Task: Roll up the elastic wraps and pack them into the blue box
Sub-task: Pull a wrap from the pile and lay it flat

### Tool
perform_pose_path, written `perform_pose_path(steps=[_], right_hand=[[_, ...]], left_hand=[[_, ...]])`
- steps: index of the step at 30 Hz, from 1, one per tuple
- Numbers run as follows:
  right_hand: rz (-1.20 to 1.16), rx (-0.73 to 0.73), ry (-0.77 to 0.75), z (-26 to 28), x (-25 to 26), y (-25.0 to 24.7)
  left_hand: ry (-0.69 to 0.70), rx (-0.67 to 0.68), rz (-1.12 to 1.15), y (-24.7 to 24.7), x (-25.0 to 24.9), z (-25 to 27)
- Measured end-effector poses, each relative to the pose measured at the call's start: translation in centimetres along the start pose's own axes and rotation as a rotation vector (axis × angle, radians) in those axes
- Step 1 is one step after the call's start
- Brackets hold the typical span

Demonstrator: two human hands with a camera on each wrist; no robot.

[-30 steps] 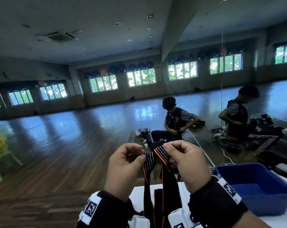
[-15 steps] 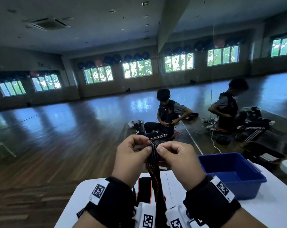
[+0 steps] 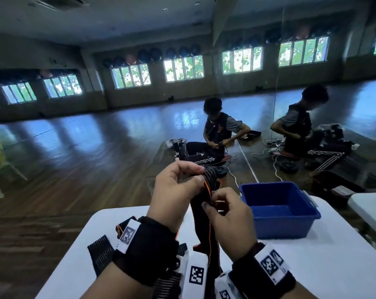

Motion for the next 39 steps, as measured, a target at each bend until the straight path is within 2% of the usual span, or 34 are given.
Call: perform_pose_path(steps=[3,5,7,10,12,18,22,24,28,34,36,39], right_hand=[[-0.051,-0.104,0.004,0.1,-0.4,-2.6],[-0.109,-0.158,0.032,0.1,-1.0,-4.1],[-0.207,-0.184,0.067,0.1,-1.7,-4.8],[-0.251,-0.178,0.099,0.1,-2.1,-5.2],[-0.272,-0.141,0.104,-0.1,-2.2,-5.0],[-0.286,-0.08,0.131,-0.3,-2.8,-3.2],[-0.331,-0.103,0.164,-0.6,-3.8,-3.1],[-0.24,-0.094,0.156,0.1,-4.4,-3.1],[0.135,0.046,0.131,3.1,-6.8,-2.5],[0.362,0.423,0.382,10.0,-16.8,0.5],[0.379,0.442,0.437,11.8,-19.0,0.0],[0.273,0.398,0.549,13.6,-21.4,-1.5]], left_hand=[[0.021,-0.038,-0.047,-0.6,1.0,0.6],[0.037,-0.063,-0.171,-1.2,2.2,1.1],[0.006,0.006,-0.278,-0.3,3.6,1.6],[-0.007,0.174,-0.265,2.6,5.1,2.5],[0.016,0.218,-0.262,3.9,5.2,2.8],[-0.033,0.256,-0.148,5.4,7.0,2.9],[-0.129,0.265,-0.101,4.7,9.4,2.3],[-0.189,0.262,-0.085,4.2,10.7,1.7],[-0.259,0.227,-0.06,3.3,13.2,0.0],[-0.395,0.164,0.084,2.6,17.7,-2.1],[-0.42,0.132,0.091,2.3,19.4,-2.7],[-0.453,0.127,-0.013,1.6,23.0,-3.3]])
Point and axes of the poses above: each hand's wrist, its own z-axis away from the middle knuckle, its own y-axis out of the palm, x = y × z, the point moved 10 cm from there along -z, towards the middle knuckle, and after that the axes turned 8 degrees about x, right-handed, at the moved point
